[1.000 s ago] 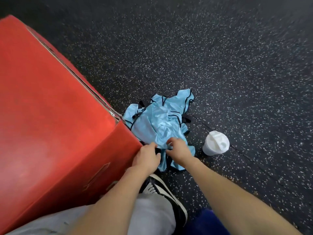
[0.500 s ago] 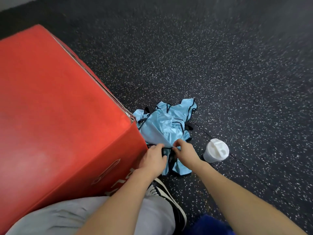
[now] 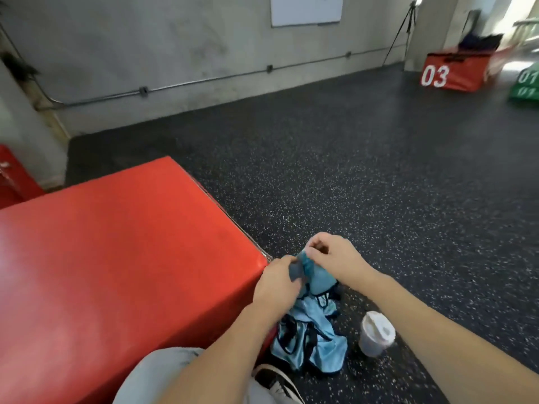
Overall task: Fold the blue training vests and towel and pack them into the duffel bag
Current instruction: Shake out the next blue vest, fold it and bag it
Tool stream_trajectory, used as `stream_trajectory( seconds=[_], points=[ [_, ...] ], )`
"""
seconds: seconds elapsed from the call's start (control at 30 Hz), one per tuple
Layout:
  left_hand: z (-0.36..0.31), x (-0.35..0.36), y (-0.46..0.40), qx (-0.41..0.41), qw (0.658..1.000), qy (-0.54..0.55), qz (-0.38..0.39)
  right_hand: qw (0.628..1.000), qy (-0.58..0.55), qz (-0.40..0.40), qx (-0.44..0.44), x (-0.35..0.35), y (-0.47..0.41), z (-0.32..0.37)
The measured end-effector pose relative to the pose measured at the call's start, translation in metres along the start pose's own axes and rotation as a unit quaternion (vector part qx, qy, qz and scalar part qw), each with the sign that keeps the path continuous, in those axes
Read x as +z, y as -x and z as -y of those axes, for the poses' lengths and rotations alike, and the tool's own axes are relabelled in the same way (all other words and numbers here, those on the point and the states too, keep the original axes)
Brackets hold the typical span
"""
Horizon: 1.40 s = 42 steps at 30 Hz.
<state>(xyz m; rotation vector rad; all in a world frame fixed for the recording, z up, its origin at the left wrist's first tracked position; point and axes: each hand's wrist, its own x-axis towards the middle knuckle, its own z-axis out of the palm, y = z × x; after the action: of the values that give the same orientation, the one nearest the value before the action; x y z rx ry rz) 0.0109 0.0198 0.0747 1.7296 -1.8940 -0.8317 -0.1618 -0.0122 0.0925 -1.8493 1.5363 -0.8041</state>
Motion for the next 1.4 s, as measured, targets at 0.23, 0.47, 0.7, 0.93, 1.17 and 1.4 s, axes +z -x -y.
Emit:
stream_trajectory(
  seconds=[0.23, 0.47, 0.7, 0.93, 1.17, 1.4],
  points=[
    [-0.071, -0.093, 0.003, 0.05, 0.99, 0.062, -0.114, 0.99, 0.018, -0.075, -0.118, -0.077, -0.009, 0.124],
    [-0.131, -0.223, 0.011, 0.075, 0.958, 0.12, -0.251, 0.967, 0.071, -0.135, -0.203, -0.148, -0.017, 0.245],
    [-0.191, -0.374, 0.05, 0.173, 0.919, 0.062, -0.348, 0.933, 0.12, -0.214, -0.263, -0.195, -0.034, 0.353],
    [-0.198, -0.496, 0.12, 0.177, 0.925, -0.099, -0.322, 0.921, 0.093, -0.232, -0.299, -0.211, -0.037, 0.434],
    [-0.164, -0.588, 0.18, 0.078, 0.878, -0.308, -0.359, 0.928, -0.009, -0.219, -0.302, -0.188, -0.05, 0.504],
    [-0.126, -0.658, 0.233, 0.023, 0.828, -0.324, -0.456, 0.932, -0.083, -0.21, -0.285, -0.154, -0.073, 0.547]
  ],
)
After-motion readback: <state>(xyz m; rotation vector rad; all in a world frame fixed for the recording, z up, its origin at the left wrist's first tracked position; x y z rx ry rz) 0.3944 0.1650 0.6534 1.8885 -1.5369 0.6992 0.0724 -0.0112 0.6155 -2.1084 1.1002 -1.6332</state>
